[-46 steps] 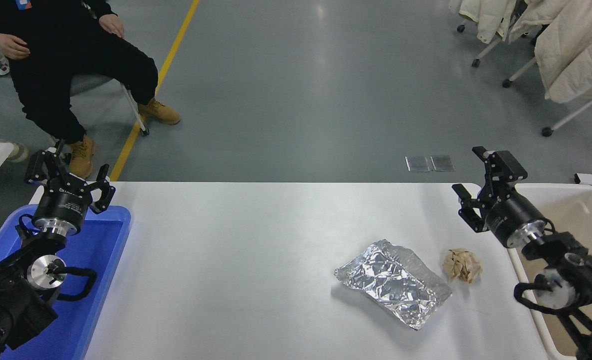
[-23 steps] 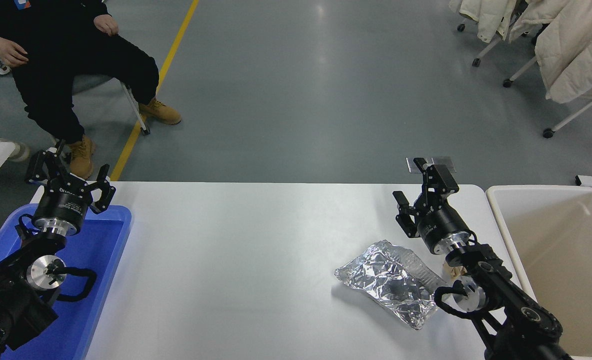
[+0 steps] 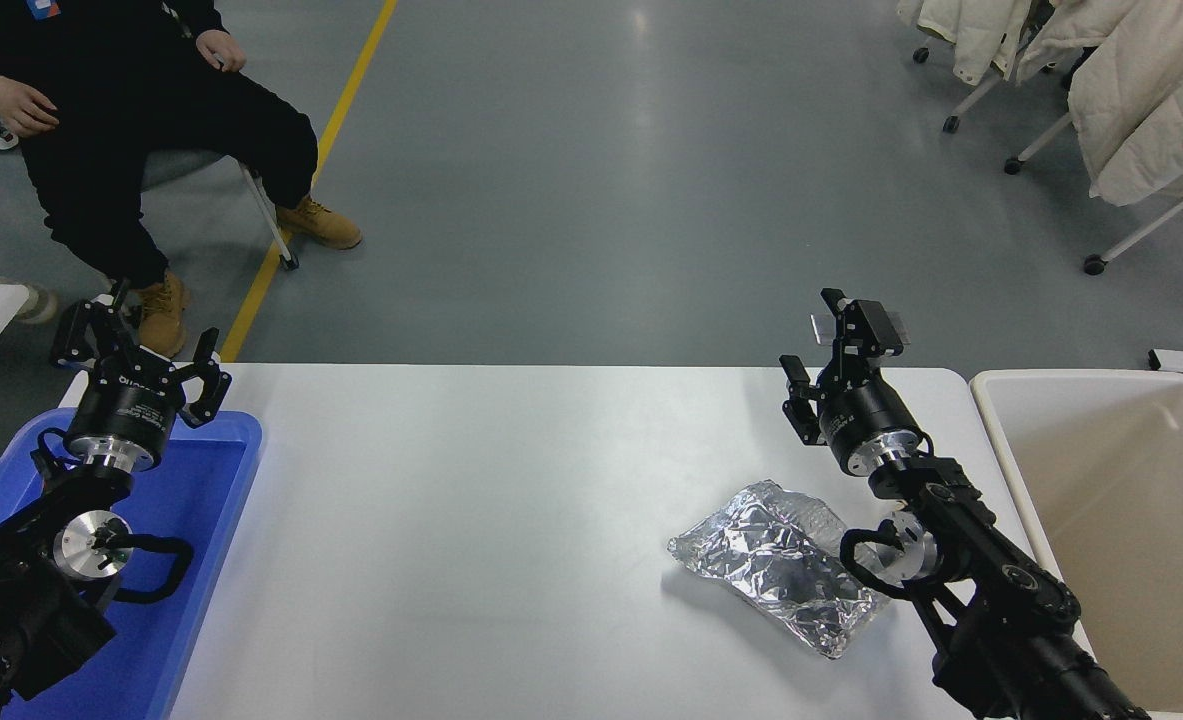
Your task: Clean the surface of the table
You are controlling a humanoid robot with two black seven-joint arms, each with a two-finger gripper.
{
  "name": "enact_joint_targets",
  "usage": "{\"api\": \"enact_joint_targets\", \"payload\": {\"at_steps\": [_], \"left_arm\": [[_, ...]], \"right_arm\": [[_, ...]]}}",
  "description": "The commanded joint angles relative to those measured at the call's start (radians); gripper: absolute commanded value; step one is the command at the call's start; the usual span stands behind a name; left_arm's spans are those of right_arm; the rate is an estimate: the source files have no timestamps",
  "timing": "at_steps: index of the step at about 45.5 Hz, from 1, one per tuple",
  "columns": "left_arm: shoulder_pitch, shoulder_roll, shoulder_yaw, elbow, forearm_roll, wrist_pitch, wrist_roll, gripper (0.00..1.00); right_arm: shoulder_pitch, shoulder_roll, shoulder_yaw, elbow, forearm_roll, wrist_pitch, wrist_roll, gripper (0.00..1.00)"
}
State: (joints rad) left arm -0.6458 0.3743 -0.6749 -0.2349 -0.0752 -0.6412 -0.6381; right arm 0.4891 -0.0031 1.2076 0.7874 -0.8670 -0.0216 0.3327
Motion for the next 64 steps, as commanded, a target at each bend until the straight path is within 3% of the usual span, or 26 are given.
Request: {"api": "enact_joint_targets", "payload": {"at_steps": [1,17,27,36,46,54,64], "left_arm": [[0.000,0.000,0.000,0.000,0.000,0.000,0.000,1.00],[0.000,0.000,0.000,0.000,0.000,0.000,0.000,1.00],[0.000,0.000,0.000,0.000,0.000,0.000,0.000,1.00],[0.000,0.000,0.000,0.000,0.000,0.000,0.000,1.00],[0.000,0.000,0.000,-0.001,0.000,0.000,0.000,1.00],[0.000,0.000,0.000,0.000,0.000,0.000,0.000,1.00],[0.000,0.000,0.000,0.000,0.000,0.000,0.000,1.00]], "right_arm": [[0.008,0.003,0.007,-0.020,0.005,-0.031,0.000,1.00],[0.003,0.003,0.027,-0.001,0.048,-0.031,0.000,1.00],[-0.026,0.003,0.007,0.069,0.400,0.003,0.002,1.00],[-0.006,-0.008,-0.123,0.061,0.323,0.002,0.035,1.00],[0.046,-0.205,-0.411,0.070,0.109,-0.046,0.034,0.96],[0.143,-0.425,-0.681,0.125,0.094,-0.064,0.034,0.97],[0.285,-0.676,-0.986,0.347,0.074,-0.034,-0.023,1.00]]}}
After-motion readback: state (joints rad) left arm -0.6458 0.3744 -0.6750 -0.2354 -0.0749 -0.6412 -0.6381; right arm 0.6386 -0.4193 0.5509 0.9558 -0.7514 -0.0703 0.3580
